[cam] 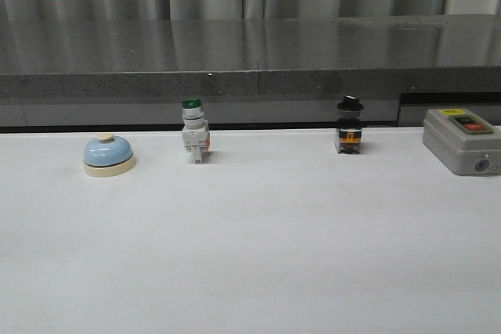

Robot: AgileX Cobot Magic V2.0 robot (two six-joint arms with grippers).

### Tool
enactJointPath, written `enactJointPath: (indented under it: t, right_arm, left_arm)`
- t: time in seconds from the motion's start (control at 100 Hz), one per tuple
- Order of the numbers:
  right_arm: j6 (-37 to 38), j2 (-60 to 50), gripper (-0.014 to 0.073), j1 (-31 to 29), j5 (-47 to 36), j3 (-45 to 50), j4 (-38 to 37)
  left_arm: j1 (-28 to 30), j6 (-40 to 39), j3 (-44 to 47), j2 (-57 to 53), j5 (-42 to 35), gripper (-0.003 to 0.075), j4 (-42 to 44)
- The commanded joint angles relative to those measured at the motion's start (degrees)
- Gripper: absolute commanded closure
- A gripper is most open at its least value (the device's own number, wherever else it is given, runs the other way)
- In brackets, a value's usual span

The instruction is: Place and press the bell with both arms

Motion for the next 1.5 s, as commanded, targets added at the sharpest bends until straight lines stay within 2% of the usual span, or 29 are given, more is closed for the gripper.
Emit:
enactJointPath:
  t: [0.0,0.45,0.7,0.84,0.99,1.23,1.49]
  right_arm:
    - [-0.1,-0.97,0.0654,-0.05,-4.75,-0.82,-0.68]
    - [-0.1,-0.97,0.0654,-0.05,-4.75,-0.82,-0.68]
    - [-0.1,-0.97,0.0654,-0.05,-4.75,-0.82,-0.68]
    - [-0.1,-0.97,0.0654,-0.05,-4.75,-0.82,-0.68]
    - [-0.1,-0.97,0.0654,-0.05,-4.75,-0.82,-0.68]
    - [-0.1,-0.97,0.0654,-0.05,-4.75,-0.82,-0.68]
    - [-0.1,-0.97,0.0654,-0.05,-4.75,-0.82,-0.68]
  left_arm:
    - [-0.44,-0.58,2.35,-1.72,-4.6,0.0741,-0.55]
    - [-0.44,-0.58,1.76,-1.72,-5.12,0.0741,-0.87]
    - [-0.44,-0.58,-5.5,0.68,-0.07,0.0741,-0.97]
    - [-0.44,-0.58,-10.18,3.76,0.18,0.0741,-1.5]
    - [-0.44,-0.58,-14.88,8.13,1.02,0.0741,-1.5]
    - [-0.44,-0.58,-24.37,19.47,12.39,0.0741,-1.5]
    - [-0.44,-0.58,-31.48,32.55,13.54,0.0741,-1.5]
